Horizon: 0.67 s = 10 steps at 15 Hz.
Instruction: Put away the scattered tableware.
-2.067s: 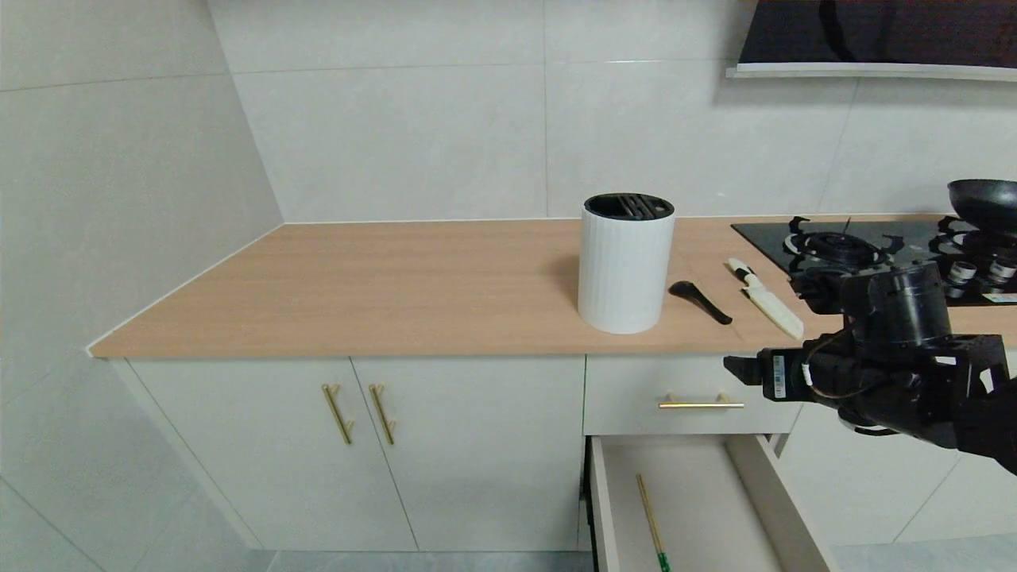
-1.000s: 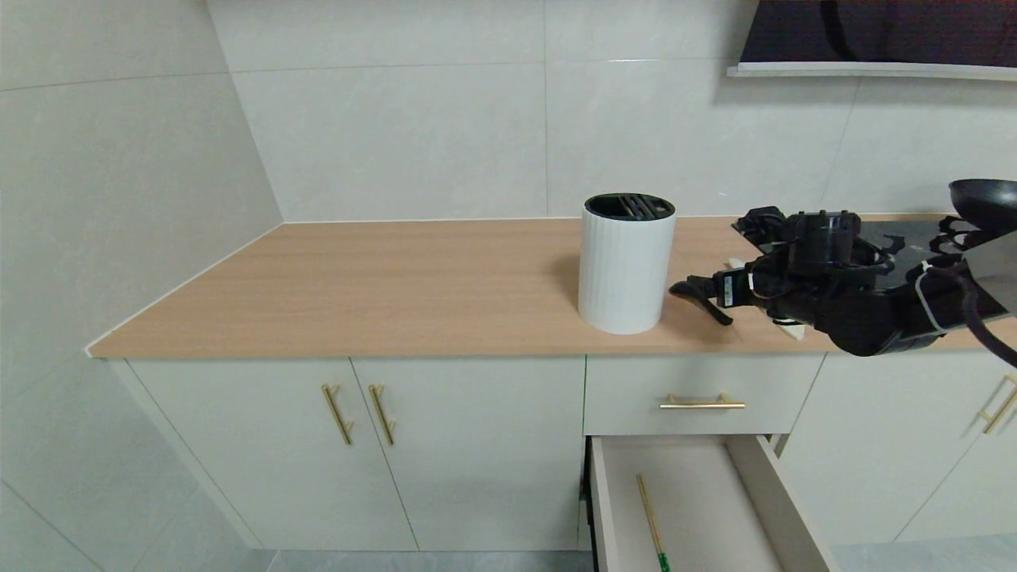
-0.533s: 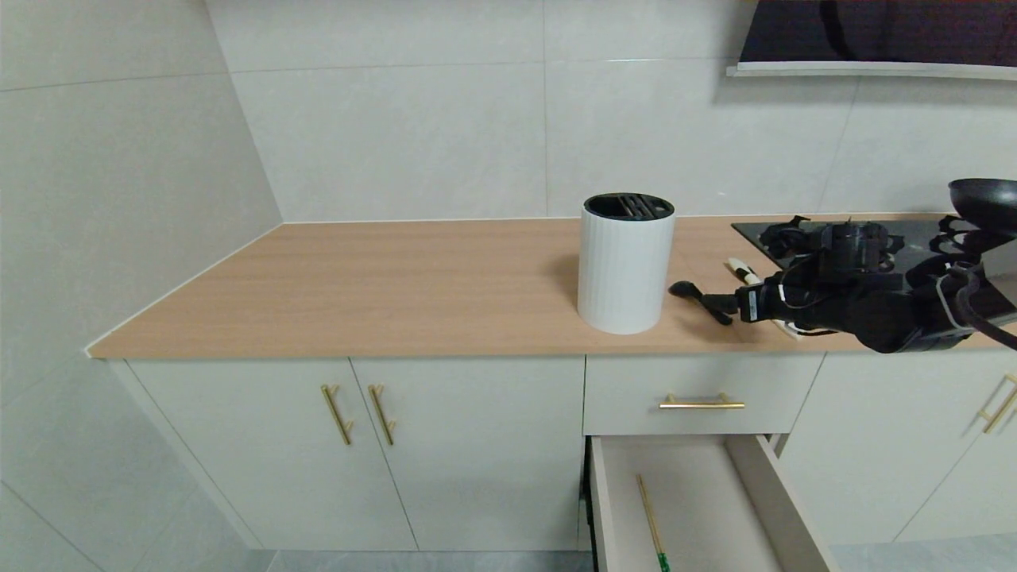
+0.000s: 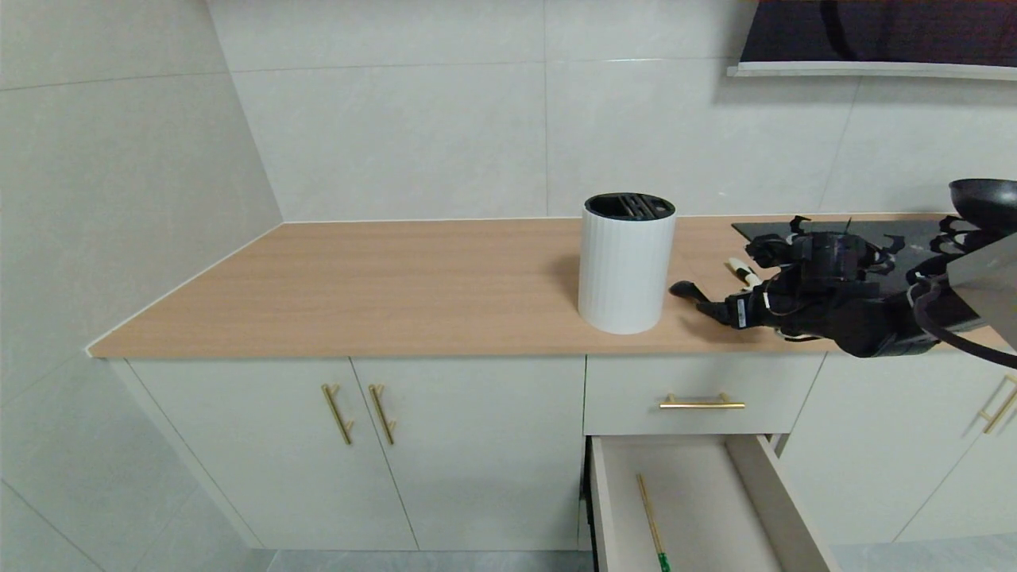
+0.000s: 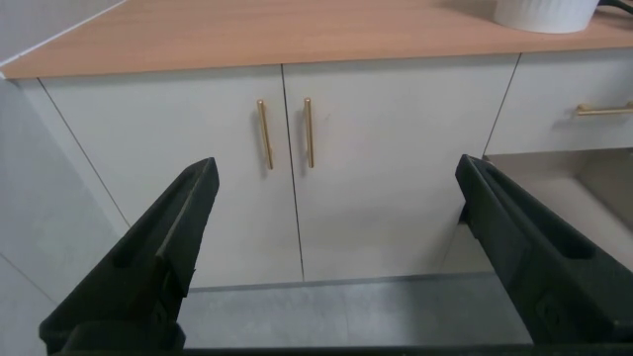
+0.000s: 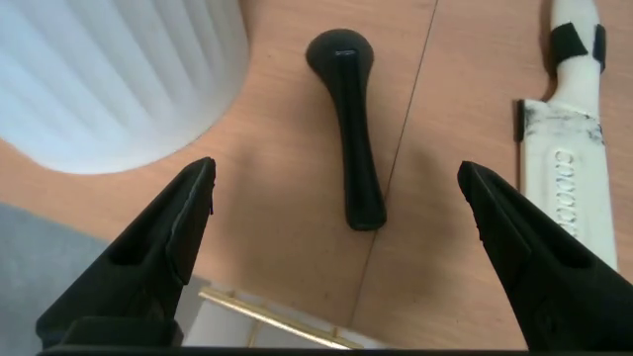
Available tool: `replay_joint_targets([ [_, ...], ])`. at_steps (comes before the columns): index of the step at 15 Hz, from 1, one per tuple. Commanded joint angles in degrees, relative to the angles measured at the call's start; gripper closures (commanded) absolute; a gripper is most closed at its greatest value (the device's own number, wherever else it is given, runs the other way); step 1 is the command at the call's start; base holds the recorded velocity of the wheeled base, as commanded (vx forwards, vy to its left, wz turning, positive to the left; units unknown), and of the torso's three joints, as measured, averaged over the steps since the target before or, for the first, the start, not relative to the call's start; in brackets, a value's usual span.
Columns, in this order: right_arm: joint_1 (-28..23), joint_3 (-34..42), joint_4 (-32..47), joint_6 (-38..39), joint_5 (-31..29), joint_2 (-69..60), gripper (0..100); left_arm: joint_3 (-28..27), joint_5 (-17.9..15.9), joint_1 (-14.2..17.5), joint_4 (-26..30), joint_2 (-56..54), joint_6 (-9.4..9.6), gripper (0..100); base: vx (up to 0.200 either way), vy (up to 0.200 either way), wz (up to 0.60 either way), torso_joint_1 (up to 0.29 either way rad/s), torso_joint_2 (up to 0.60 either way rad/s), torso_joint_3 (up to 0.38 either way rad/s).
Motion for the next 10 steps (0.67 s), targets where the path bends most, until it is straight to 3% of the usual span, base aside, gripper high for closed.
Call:
replay_joint_targets([
  [1, 0.0, -1.5, -0.3, -0.4, -0.4, 3.7, 0, 0.0, 0.0, 0.0, 0.0, 0.0, 0.00, 0, 0.000, 0.000, 0.00, 0.000, 0.00, 0.000],
  [10, -0.4, -3.6, -0.2, -0.6, -1.0, 6.2, 0, 0.0, 0.0, 0.0, 0.0, 0.0, 0.00, 0, 0.000, 0.000, 0.00, 0.000, 0.00, 0.000],
])
